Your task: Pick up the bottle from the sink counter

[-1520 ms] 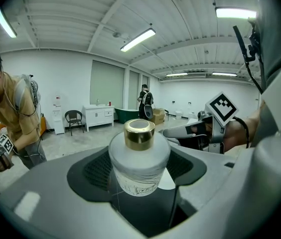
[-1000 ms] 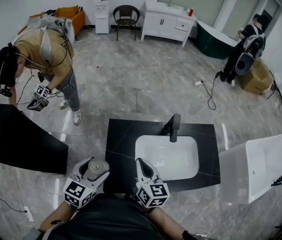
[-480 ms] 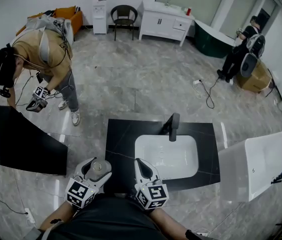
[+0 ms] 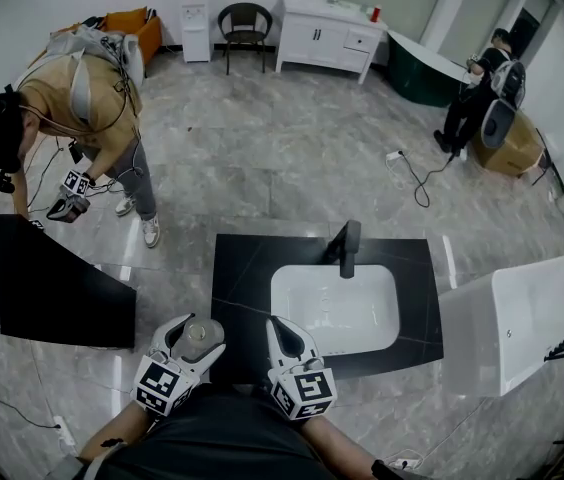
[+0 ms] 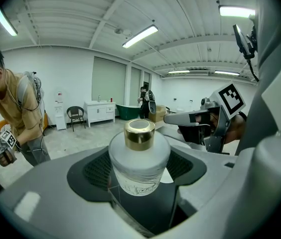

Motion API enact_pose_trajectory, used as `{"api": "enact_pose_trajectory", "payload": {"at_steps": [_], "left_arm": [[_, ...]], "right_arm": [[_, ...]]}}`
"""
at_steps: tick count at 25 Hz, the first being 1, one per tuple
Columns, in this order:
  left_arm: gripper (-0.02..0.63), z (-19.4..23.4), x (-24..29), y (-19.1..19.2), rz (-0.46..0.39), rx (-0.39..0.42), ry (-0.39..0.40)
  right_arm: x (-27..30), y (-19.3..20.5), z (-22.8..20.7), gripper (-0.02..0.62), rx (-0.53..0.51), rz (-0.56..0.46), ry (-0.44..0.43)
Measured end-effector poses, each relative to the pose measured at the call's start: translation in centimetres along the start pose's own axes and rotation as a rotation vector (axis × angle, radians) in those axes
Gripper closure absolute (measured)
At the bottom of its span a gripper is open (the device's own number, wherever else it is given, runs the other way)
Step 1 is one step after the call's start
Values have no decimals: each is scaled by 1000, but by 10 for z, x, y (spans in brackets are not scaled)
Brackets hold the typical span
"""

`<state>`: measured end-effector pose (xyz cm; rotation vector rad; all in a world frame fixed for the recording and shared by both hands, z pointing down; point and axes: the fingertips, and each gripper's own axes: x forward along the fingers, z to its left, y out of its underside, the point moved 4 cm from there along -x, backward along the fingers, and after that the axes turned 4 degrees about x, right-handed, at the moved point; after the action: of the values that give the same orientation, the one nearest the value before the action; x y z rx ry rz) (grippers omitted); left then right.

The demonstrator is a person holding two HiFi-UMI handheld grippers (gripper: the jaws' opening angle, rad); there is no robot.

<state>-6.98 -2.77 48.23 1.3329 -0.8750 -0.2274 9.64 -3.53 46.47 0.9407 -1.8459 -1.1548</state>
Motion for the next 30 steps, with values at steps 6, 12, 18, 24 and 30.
{"api": "enact_pose_trajectory", "payload": {"at_steps": [6,12,18,24,30], "left_arm": [[272,2,1,-3,9,-20,-8],[272,3,1,-1,12,-18,-10],[272,3,0,-1,21,-20,-6],[273,2,0,-2,16,-16,-14],[272,-5,0,3,16,-21,-10]], "right_arm": [[1,5,0,588,-2,12,-5],[2,6,2,588,-2,14,-10],[3,6,3,588,3,15,-11],[1,7,1,588,10,10,-8],[-5,12,1,588,12,13,-8]]}}
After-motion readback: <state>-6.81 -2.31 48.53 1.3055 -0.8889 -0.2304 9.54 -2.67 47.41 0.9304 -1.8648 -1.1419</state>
